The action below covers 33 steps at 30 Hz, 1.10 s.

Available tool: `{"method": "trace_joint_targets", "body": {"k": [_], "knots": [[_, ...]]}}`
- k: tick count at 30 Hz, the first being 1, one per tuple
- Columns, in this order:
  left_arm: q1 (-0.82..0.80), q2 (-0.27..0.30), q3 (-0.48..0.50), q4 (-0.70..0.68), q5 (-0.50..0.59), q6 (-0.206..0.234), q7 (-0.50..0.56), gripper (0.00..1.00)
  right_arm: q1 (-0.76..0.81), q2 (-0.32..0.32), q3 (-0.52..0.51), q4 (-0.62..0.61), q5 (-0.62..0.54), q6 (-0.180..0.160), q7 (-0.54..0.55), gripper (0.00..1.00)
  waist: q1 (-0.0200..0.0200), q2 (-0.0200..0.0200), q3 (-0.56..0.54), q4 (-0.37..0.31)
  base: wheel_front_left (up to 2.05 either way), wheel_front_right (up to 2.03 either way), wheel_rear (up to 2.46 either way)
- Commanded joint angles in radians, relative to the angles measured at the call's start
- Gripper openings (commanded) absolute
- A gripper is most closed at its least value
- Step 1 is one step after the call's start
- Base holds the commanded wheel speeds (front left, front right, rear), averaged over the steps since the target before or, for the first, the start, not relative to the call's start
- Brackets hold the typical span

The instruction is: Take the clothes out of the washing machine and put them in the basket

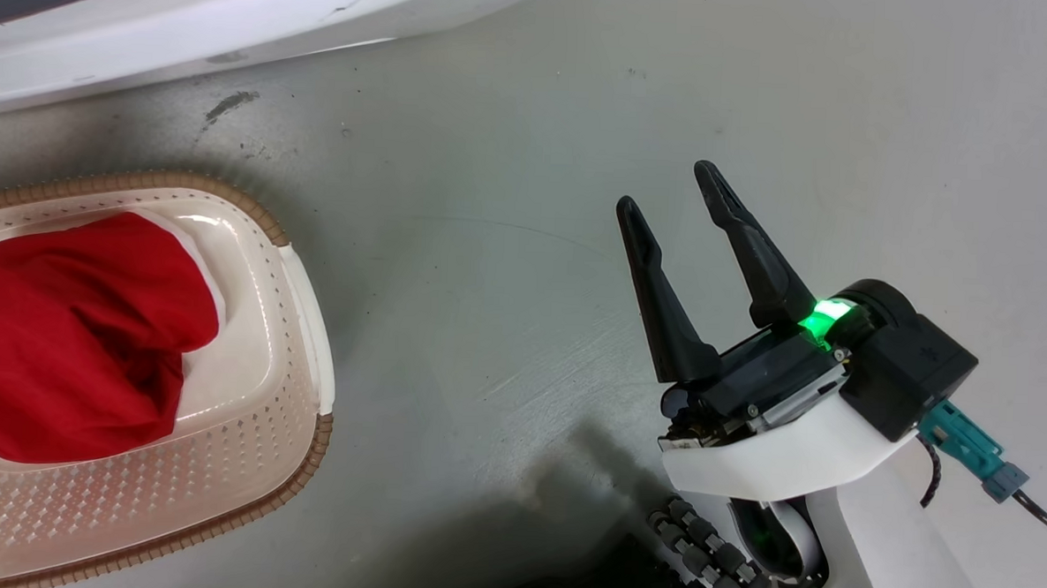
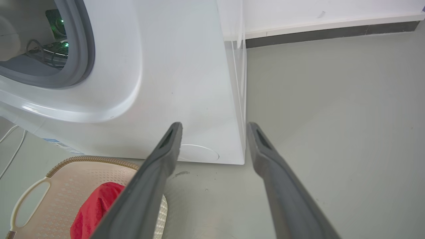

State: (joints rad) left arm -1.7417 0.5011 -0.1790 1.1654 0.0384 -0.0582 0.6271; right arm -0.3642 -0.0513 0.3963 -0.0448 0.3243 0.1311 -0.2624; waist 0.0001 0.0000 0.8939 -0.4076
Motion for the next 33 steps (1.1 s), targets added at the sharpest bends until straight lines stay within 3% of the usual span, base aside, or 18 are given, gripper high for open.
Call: {"method": "trace_joint_targets", "body": {"k": [1,8,16,25,33], "knots": [[0.032,0.012,0.002,-0.004,-0.004,0.009,0.009,0.00,-0.005,0.002,0.001,-0.004,0.003,-0.001,-0.003,1.00,-0.0001,0.0000,-0.001,0.000,0.00,0.00,0.00],[0.082,0.010,0.000,-0.110,-0.017,0.037,-0.052,0.00,-0.012,0.002,-0.006,0.005,0.000,-0.001,-0.003,1.00,-0.0001,0.0000,-0.020,0.007,0.00,0.00,0.00],[0.210,-0.019,0.007,-0.254,-0.052,0.073,-0.297,0.00,-0.018,0.002,-0.051,0.020,-0.040,-0.001,-0.003,1.00,-0.0001,0.0000,-0.104,0.056,0.00,0.00,0.00],[0.424,-0.101,0.020,-0.273,-0.122,0.083,-0.606,0.00,0.031,0.001,-0.111,0.074,-0.124,-0.001,-0.003,1.00,-0.0001,0.0000,-0.306,0.135,0.00,0.00,0.00],[0.600,-0.164,0.042,-0.244,-0.191,0.065,-0.763,0.00,0.100,0.001,-0.150,0.098,-0.173,-0.001,0.025,1.00,-0.0001,0.0000,-0.493,0.184,0.00,0.00,0.00]]}}
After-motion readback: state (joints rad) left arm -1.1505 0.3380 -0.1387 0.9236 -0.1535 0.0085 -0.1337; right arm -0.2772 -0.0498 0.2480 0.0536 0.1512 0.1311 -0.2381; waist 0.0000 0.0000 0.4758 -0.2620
